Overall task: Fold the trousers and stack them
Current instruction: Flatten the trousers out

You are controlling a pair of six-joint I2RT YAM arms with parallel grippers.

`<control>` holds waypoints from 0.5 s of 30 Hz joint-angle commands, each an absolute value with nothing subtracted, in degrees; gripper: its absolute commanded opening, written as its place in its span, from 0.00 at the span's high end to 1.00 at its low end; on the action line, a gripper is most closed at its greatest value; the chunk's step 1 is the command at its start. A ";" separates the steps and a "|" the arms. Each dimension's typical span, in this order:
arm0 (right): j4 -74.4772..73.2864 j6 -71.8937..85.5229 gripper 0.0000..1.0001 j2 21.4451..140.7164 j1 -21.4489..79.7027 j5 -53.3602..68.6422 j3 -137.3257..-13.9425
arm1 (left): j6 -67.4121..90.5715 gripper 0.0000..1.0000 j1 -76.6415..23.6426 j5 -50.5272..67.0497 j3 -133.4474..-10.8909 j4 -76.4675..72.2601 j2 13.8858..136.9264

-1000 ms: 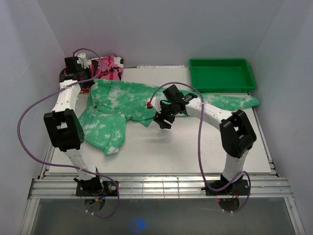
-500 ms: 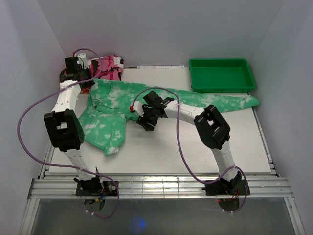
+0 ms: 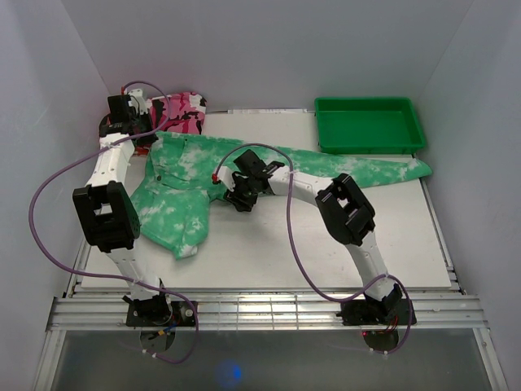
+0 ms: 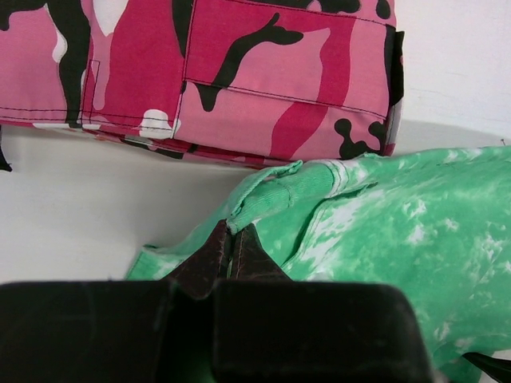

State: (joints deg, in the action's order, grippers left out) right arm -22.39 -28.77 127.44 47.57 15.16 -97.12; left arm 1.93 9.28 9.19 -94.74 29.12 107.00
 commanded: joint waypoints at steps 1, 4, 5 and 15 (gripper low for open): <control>-28.12 -28.13 0.54 128.85 46.85 16.87 -95.89 | 1.41 1.00 9.67 8.26 -94.83 29.36 103.71; -30.40 -29.26 0.70 127.18 46.76 17.67 -93.17 | 1.14 1.00 9.84 7.82 -94.57 29.44 103.71; -30.50 -29.53 0.75 126.57 46.67 17.58 -92.21 | 1.06 1.00 10.10 7.74 -94.66 29.44 103.80; -36.81 -34.97 0.92 111.11 41.14 16.43 -81.04 | 0.79 1.00 12.92 8.17 -96.06 30.32 106.35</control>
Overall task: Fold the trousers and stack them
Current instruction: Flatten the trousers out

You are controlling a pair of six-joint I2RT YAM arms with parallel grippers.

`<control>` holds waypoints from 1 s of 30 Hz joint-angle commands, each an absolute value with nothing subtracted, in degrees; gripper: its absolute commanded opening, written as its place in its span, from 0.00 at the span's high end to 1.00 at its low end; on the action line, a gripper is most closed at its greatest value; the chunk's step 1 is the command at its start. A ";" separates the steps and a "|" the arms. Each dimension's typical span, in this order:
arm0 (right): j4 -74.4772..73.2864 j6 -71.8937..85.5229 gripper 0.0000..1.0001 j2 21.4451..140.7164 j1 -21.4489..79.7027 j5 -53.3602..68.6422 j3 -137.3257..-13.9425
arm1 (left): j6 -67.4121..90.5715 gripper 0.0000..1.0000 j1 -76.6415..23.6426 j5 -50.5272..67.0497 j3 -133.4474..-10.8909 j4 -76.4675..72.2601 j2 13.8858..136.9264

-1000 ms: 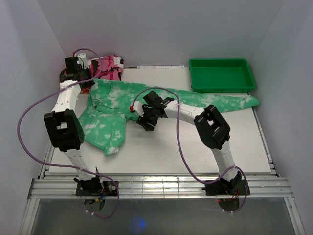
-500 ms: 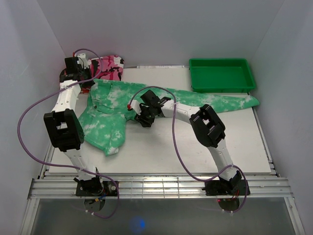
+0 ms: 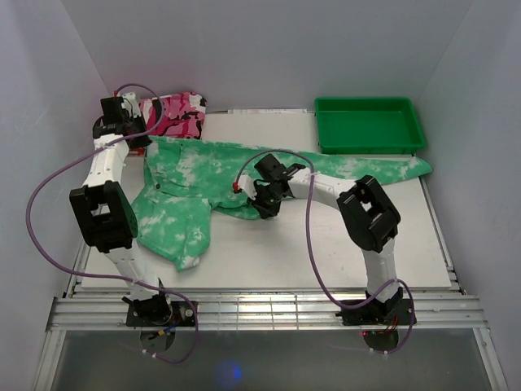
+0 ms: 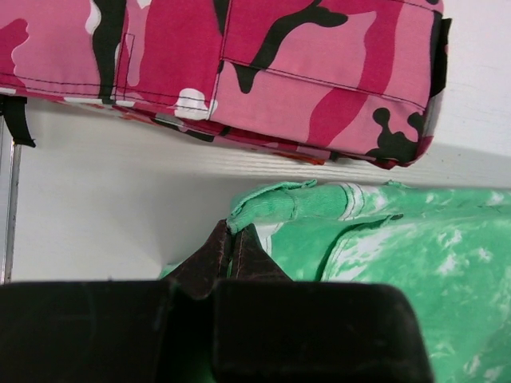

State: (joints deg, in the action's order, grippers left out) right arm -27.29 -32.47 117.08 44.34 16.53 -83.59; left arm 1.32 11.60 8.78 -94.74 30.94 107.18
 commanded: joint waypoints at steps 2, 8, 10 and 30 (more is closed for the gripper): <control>-40.14 -37.43 0.92 106.29 39.21 16.70 -76.93 | 0.36 1.00 13.09 8.00 -96.06 29.97 106.96; -49.12 -47.69 0.92 92.24 27.81 14.42 -63.04 | -0.35 1.00 13.18 7.91 -96.24 28.92 108.63; -50.97 -51.57 0.92 88.00 23.23 10.65 -55.92 | -1.84 1.00 13.18 7.74 -96.24 28.48 108.89; -60.12 -86.66 0.92 74.79 -19.77 -1.94 -49.29 | -11.42 1.00 13.62 5.27 -99.93 30.92 113.91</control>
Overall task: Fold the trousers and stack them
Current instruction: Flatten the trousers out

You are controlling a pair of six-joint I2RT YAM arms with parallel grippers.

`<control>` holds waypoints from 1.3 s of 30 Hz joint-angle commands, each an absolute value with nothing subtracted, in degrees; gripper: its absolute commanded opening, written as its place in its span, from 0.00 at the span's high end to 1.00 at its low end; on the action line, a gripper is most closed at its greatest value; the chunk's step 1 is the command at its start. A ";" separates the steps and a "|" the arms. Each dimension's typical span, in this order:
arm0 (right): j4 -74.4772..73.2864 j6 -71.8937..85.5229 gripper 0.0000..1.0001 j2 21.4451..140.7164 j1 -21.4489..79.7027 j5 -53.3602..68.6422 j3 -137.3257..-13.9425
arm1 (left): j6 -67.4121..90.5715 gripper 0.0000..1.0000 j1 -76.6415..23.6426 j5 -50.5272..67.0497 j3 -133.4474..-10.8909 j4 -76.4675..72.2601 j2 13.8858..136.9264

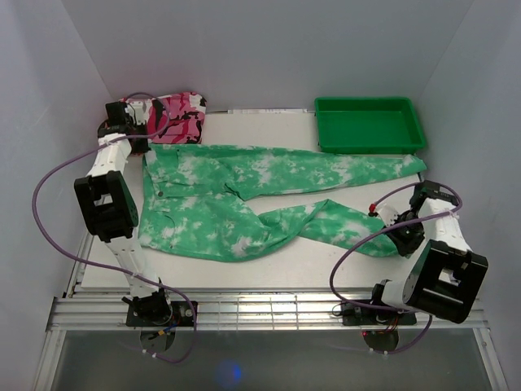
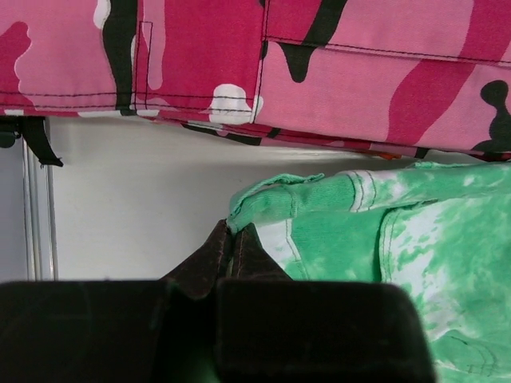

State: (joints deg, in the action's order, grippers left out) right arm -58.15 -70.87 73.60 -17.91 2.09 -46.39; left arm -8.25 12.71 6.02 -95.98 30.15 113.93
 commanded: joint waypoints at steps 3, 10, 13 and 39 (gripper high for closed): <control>-56.63 -87.53 0.92 76.20 -20.39 -0.62 -54.11 | -12.83 0.70 14.15 8.41 -101.25 33.82 112.34; -64.04 -86.93 0.36 78.66 -19.69 7.73 -66.06 | -18.45 0.21 15.03 16.43 -96.69 49.27 103.55; -66.79 -85.52 0.14 79.54 -19.95 9.40 -69.86 | -19.33 0.20 17.31 17.84 -90.37 54.48 98.98; -58.37 -81.91 0.09 112.94 -20.39 15.30 -84.92 | -17.93 0.41 21.79 5.11 -69.08 52.91 112.32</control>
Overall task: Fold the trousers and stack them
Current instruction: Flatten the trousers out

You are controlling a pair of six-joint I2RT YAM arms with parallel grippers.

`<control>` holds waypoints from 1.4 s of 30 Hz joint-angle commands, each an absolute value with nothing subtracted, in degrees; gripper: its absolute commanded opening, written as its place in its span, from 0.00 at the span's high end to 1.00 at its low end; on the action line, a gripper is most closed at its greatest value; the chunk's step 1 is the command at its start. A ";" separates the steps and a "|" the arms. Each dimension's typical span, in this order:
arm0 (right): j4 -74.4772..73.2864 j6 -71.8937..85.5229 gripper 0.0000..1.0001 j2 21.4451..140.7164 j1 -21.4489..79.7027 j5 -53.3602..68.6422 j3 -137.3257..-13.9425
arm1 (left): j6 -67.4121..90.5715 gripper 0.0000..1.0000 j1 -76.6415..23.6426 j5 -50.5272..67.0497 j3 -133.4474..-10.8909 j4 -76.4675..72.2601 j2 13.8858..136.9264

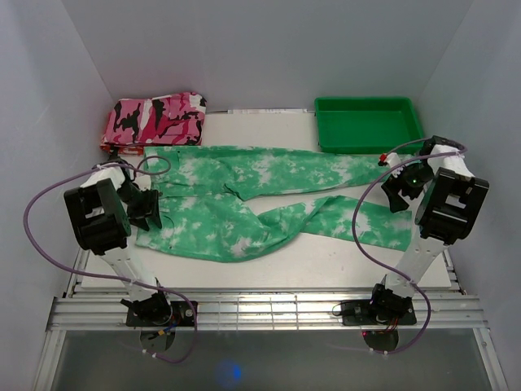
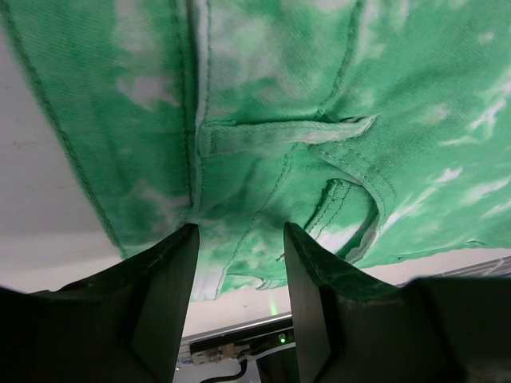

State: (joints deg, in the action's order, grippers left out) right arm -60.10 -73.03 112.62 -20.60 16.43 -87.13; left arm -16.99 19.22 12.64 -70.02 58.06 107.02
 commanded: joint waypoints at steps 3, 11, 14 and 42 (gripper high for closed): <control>-54.24 -83.32 0.11 112.41 -20.13 14.24 -79.47 | -18.19 0.41 23.29 4.22 -72.32 54.04 113.81; -46.24 -86.75 0.36 108.46 -19.86 12.22 -66.81 | -18.99 0.34 24.70 2.71 -83.65 57.21 116.45; -45.79 -87.36 0.66 106.97 -19.51 13.09 -64.34 | -18.90 0.28 24.70 6.40 -86.12 59.32 115.76; -45.97 -123.57 0.92 73.66 -39.62 32.71 -58.71 | -14.67 0.78 30.76 4.13 -83.23 53.79 121.11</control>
